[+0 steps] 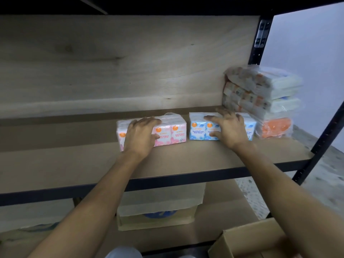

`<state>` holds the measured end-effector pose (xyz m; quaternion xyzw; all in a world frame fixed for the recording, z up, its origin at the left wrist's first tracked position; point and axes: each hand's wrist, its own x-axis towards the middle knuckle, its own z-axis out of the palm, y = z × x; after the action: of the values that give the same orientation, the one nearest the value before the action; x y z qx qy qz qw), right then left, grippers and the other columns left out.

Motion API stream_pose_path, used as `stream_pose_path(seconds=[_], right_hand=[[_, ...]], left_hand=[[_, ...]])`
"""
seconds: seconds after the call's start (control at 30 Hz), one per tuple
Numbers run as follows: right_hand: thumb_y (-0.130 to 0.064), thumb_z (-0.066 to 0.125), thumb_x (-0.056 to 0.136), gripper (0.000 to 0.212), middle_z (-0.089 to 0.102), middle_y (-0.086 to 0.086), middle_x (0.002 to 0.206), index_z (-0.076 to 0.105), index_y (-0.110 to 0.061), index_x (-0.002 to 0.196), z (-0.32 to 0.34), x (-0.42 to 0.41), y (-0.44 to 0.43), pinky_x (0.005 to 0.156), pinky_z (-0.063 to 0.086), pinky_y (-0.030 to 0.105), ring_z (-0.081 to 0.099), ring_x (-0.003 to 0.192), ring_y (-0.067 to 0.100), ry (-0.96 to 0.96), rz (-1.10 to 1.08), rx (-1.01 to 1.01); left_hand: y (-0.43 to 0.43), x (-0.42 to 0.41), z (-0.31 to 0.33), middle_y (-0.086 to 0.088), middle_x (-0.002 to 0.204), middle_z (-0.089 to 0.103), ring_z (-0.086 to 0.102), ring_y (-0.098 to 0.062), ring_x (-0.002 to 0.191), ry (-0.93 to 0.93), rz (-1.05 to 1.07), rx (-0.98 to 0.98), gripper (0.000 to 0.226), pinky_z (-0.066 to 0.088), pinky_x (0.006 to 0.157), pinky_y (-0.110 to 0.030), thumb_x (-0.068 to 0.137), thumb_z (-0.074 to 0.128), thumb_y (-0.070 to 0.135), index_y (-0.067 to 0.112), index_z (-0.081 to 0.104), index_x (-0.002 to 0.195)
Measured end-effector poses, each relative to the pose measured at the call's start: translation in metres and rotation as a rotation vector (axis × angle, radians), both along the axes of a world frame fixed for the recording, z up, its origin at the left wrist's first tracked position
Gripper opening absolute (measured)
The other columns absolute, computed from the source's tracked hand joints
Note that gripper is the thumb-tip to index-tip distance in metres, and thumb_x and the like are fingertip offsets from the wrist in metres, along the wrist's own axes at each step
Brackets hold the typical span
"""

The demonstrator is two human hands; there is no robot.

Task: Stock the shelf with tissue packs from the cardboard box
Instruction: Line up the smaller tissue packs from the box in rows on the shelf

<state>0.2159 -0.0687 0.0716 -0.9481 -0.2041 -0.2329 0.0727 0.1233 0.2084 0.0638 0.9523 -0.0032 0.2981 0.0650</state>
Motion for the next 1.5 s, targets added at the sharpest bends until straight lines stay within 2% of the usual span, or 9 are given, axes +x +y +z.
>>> stream_pose_path(seconds=[0.1,0.23,0.63,0.87,1.0,1.17,1.33,1.5], right_hand=[[-0.028,0.074,0.078,0.068,0.047,0.006,0.143,0.044,-0.032,0.139,-0.01,0.011,-0.002,0.112,0.016,0.049,0.038,0.133,0.026,0.028,0.065,0.11],[-0.025,0.078,0.073,0.068,0.051,0.003,0.141,0.05,-0.026,0.135,-0.013,0.03,-0.011,0.113,0.015,0.047,0.04,0.133,0.023,0.047,0.18,0.198],[-0.026,0.08,0.071,0.065,0.05,-0.001,0.141,0.054,-0.027,0.131,-0.015,0.084,-0.01,0.114,0.014,0.044,0.039,0.135,0.021,0.084,0.321,0.248],[-0.027,0.082,0.069,0.066,0.051,0.003,0.14,0.056,-0.026,0.13,-0.015,0.118,-0.005,0.113,0.019,0.045,0.042,0.133,0.023,0.053,0.307,0.223],[-0.026,0.081,0.07,0.067,0.048,0.008,0.143,0.055,-0.025,0.132,-0.012,0.135,-0.003,0.112,0.019,0.043,0.041,0.133,0.026,0.037,0.326,0.213],[-0.032,0.079,0.072,0.066,0.047,0.009,0.144,0.053,-0.028,0.133,-0.012,0.16,0.002,0.113,0.023,0.046,0.039,0.135,0.024,0.039,0.339,0.186],[-0.033,0.081,0.07,0.067,0.049,0.008,0.142,0.055,-0.028,0.131,-0.015,0.184,0.009,0.111,0.028,0.051,0.042,0.133,0.027,0.023,0.355,0.196],[-0.03,0.08,0.072,0.065,0.047,0.006,0.144,0.054,-0.027,0.132,-0.014,0.2,0.016,0.115,0.02,0.048,0.039,0.135,0.025,0.033,0.342,0.21]], left_hand=[[0.001,0.009,-0.003,-0.005,0.136,0.057,0.052,-0.025,0.127,-0.015,-0.057,-0.063,0.052,0.031,0.108,-0.042,0.078,0.075,0.024,0.023,0.06,0.127],[0.004,0.021,-0.006,-0.002,0.139,0.055,0.048,-0.023,0.131,-0.018,-0.061,-0.063,0.054,0.028,0.11,-0.042,0.077,0.075,0.035,0.029,0.06,0.128],[0.003,0.062,-0.012,0.002,0.142,0.052,0.043,-0.019,0.135,-0.028,-0.05,-0.137,0.052,0.018,0.114,-0.035,0.078,0.074,0.037,0.034,0.059,0.128],[0.007,0.097,-0.01,0.002,0.14,0.054,0.044,-0.02,0.134,-0.002,-0.037,-0.099,0.054,0.022,0.113,-0.037,0.078,0.075,0.036,0.033,0.058,0.129],[0.015,0.118,-0.009,-0.001,0.13,0.062,0.055,-0.022,0.123,-0.05,-0.069,-0.08,0.055,0.033,0.106,-0.039,0.07,0.077,0.038,0.032,0.064,0.123],[0.023,0.14,-0.009,0.001,0.128,0.063,0.058,-0.02,0.119,-0.07,-0.094,-0.061,0.055,0.041,0.102,-0.044,0.068,0.069,0.045,0.033,0.063,0.122],[0.031,0.158,-0.009,0.002,0.134,0.059,0.054,-0.021,0.122,-0.064,-0.086,-0.051,0.057,0.034,0.107,-0.04,0.07,0.072,0.042,0.034,0.061,0.125],[0.036,0.173,-0.012,0.003,0.138,0.055,0.048,-0.022,0.129,-0.059,-0.073,-0.086,0.056,0.027,0.111,-0.041,0.073,0.069,0.043,0.036,0.059,0.127]])
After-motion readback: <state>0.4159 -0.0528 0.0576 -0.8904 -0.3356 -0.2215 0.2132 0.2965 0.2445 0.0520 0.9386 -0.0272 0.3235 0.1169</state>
